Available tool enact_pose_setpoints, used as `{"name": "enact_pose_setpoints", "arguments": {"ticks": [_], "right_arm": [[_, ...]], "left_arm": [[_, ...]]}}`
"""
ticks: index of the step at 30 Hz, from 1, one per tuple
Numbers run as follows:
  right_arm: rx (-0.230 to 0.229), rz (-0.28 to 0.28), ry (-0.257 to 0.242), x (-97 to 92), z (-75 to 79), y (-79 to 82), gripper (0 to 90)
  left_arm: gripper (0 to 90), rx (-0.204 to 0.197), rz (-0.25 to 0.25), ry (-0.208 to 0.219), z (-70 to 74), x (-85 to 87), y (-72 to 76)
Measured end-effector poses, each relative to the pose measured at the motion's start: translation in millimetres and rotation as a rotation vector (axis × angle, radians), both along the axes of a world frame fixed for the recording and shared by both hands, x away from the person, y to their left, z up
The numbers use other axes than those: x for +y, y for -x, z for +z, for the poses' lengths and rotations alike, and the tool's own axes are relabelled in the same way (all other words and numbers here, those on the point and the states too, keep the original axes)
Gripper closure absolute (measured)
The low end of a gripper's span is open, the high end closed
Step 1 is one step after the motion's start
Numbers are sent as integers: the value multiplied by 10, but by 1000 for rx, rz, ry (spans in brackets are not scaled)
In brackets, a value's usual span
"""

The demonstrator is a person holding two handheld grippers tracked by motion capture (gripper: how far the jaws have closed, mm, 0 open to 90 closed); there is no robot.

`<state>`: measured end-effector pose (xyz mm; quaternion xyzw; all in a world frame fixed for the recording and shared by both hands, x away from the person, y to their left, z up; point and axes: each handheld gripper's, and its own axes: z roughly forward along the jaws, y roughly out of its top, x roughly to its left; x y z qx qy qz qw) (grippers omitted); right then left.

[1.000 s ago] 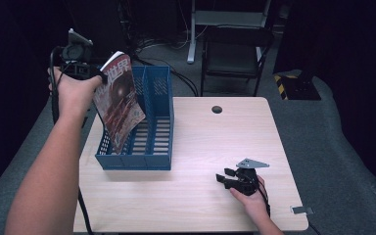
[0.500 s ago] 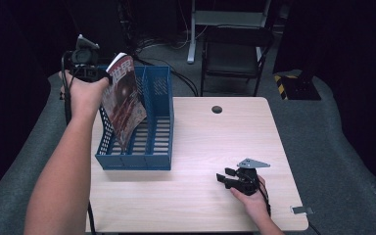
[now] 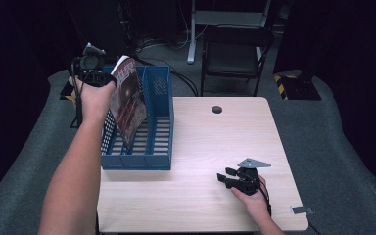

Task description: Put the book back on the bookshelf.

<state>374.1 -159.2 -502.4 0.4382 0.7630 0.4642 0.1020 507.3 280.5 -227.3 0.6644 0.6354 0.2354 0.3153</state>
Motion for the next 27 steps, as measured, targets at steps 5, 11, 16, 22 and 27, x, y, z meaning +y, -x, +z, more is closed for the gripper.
{"name": "enact_pose_setpoints", "arguments": {"ticks": [5,11,16,22,27], "right_arm": [[-2,-2,-2,-4,-1,1,494],[3,0,-7,0,-6,-2,494],[4,0,-7,-3,-9,-1,494],[-3,-3,-2,-8,-8,1,494],[7,-1,-10,-7,-13,-1,494]], "left_arm": [[841,1,1,6,-109,-6,-45],[841,12,-2,4,-190,-19,-90],[841,6,0,5,-276,-24,-118],[841,-2,14,8,-366,-31,-160],[841,-5,17,8,-412,-35,-191]]}}
